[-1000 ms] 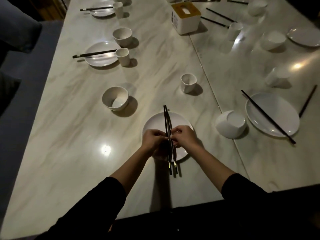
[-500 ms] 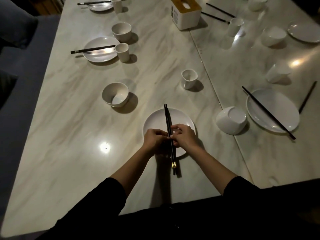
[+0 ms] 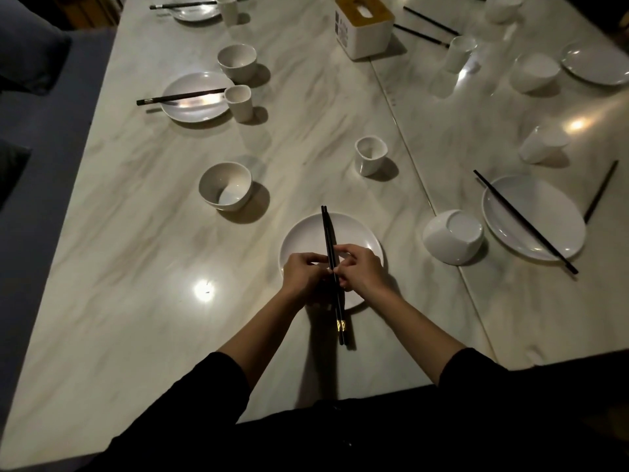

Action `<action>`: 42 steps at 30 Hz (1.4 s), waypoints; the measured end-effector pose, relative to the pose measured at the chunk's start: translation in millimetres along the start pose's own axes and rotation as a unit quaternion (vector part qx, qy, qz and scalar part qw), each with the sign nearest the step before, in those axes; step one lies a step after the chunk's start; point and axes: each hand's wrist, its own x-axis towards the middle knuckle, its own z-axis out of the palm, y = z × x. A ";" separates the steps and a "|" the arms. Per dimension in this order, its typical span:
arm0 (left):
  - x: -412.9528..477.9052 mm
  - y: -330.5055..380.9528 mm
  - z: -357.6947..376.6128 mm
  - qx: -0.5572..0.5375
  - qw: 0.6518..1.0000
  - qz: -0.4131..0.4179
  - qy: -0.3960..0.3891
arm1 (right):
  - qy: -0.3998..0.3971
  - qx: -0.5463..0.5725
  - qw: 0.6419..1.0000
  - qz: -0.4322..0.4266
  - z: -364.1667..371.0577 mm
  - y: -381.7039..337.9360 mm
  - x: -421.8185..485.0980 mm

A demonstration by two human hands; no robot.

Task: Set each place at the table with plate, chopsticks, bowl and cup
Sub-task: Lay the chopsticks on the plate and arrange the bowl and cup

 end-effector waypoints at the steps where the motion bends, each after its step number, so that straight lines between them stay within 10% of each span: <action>1: 0.1 0.1 0.1 0.004 1.000 0.001 0.001 | -0.001 -0.001 1.000 -0.002 0.2 0.0 -0.2; 33: -6.6 -0.5 -0.2 -0.043 0.999 -0.033 -0.010 | -0.010 0.012 1.000 0.000 -0.9 0.8 -3.6; 42: -7.6 -8.6 -28.2 0.140 0.956 0.066 0.249 | 0.240 -0.157 0.956 -0.067 -25.1 21.8 9.1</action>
